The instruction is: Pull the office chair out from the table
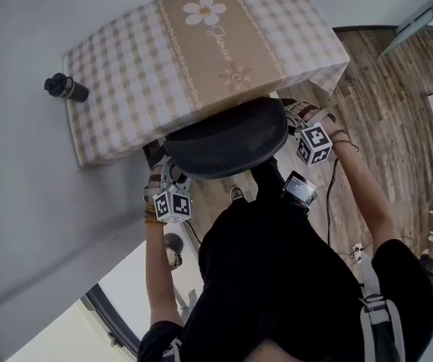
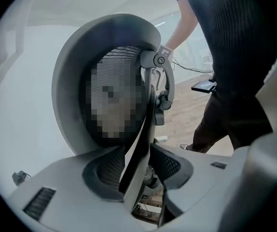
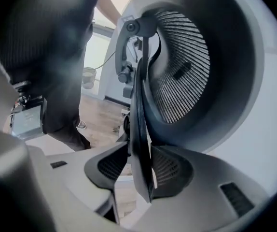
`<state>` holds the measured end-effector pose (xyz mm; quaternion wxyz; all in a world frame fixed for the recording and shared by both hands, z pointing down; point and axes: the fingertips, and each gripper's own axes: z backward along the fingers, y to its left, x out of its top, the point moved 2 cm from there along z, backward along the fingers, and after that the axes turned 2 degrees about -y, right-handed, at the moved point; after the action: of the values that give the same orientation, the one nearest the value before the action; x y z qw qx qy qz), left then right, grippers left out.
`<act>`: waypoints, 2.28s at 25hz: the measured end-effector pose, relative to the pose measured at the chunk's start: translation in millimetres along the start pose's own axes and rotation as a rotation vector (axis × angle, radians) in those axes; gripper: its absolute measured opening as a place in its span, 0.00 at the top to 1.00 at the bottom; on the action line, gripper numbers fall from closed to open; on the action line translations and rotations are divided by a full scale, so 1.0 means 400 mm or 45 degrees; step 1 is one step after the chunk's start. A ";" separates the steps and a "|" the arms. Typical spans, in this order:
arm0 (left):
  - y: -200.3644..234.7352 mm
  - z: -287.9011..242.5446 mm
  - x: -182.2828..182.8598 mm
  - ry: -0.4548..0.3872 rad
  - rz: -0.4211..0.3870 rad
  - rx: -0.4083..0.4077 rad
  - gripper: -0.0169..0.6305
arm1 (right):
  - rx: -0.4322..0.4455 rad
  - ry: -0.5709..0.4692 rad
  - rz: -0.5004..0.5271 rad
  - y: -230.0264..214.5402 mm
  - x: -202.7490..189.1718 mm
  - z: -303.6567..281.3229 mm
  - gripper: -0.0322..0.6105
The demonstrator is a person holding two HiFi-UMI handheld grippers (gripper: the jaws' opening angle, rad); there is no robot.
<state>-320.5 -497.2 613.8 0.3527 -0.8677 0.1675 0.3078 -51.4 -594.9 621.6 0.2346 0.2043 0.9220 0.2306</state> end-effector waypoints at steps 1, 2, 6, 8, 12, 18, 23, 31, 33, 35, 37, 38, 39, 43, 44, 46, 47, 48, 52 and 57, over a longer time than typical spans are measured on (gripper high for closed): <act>0.000 0.001 0.000 0.010 -0.025 -0.002 0.71 | -0.005 0.018 0.018 -0.002 0.001 0.001 0.71; 0.000 0.001 0.000 0.020 -0.049 -0.004 0.71 | -0.013 0.036 0.032 -0.004 0.001 0.000 0.71; -0.006 -0.012 -0.012 0.063 -0.104 -0.023 0.70 | -0.035 0.073 0.041 -0.007 -0.007 -0.007 0.74; -0.006 -0.016 -0.012 0.073 -0.115 -0.029 0.72 | -0.034 0.082 0.039 -0.002 -0.014 -0.010 0.74; -0.001 -0.023 -0.010 0.073 -0.082 -0.057 0.74 | -0.035 0.092 0.024 -0.004 -0.018 -0.014 0.74; -0.011 -0.020 -0.026 0.105 -0.036 -0.134 0.75 | -0.009 0.113 -0.065 0.005 -0.008 -0.017 0.75; -0.006 -0.027 -0.024 0.103 -0.019 -0.139 0.76 | 0.037 0.142 -0.100 -0.006 -0.010 -0.015 0.75; -0.009 -0.025 -0.023 0.123 0.033 -0.183 0.76 | 0.064 0.174 -0.124 0.004 -0.008 -0.013 0.76; -0.007 -0.026 -0.023 0.124 0.039 -0.185 0.76 | 0.059 0.180 -0.132 0.003 -0.008 -0.014 0.76; -0.010 -0.018 -0.028 0.134 0.051 -0.195 0.76 | 0.059 0.182 -0.138 0.009 0.000 -0.017 0.76; -0.011 -0.014 -0.033 0.147 0.070 -0.205 0.76 | 0.056 0.179 -0.135 0.012 0.005 -0.019 0.76; -0.011 -0.015 -0.032 0.151 0.079 -0.207 0.76 | 0.055 0.178 -0.132 0.012 0.004 -0.018 0.76; -0.011 -0.017 -0.030 0.151 0.087 -0.207 0.76 | 0.056 0.179 -0.131 0.011 0.002 -0.015 0.76; -0.015 -0.016 -0.023 0.150 0.092 -0.195 0.76 | 0.058 0.195 -0.133 0.014 0.000 -0.011 0.76; -0.019 -0.015 -0.022 0.151 0.089 -0.190 0.76 | 0.055 0.200 -0.137 0.018 0.001 -0.010 0.76; -0.024 -0.014 -0.024 0.145 0.083 -0.184 0.76 | 0.048 0.207 -0.147 0.025 0.002 -0.009 0.76; -0.025 -0.013 -0.024 0.141 0.085 -0.184 0.76 | 0.047 0.210 -0.151 0.027 0.002 -0.008 0.76; -0.025 -0.012 -0.025 0.139 0.089 -0.186 0.76 | 0.049 0.215 -0.153 0.028 0.002 -0.008 0.76; -0.025 -0.013 -0.025 0.152 0.111 -0.175 0.76 | 0.047 0.246 -0.155 0.024 0.001 -0.010 0.76; -0.050 0.005 -0.014 0.154 0.126 -0.213 0.77 | 0.089 0.265 -0.171 0.043 0.003 0.003 0.76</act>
<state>-315.4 -481.4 626.3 0.2528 -0.9017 0.2049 0.2848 -46.9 -579.8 629.2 0.1452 0.1252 0.9604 0.2021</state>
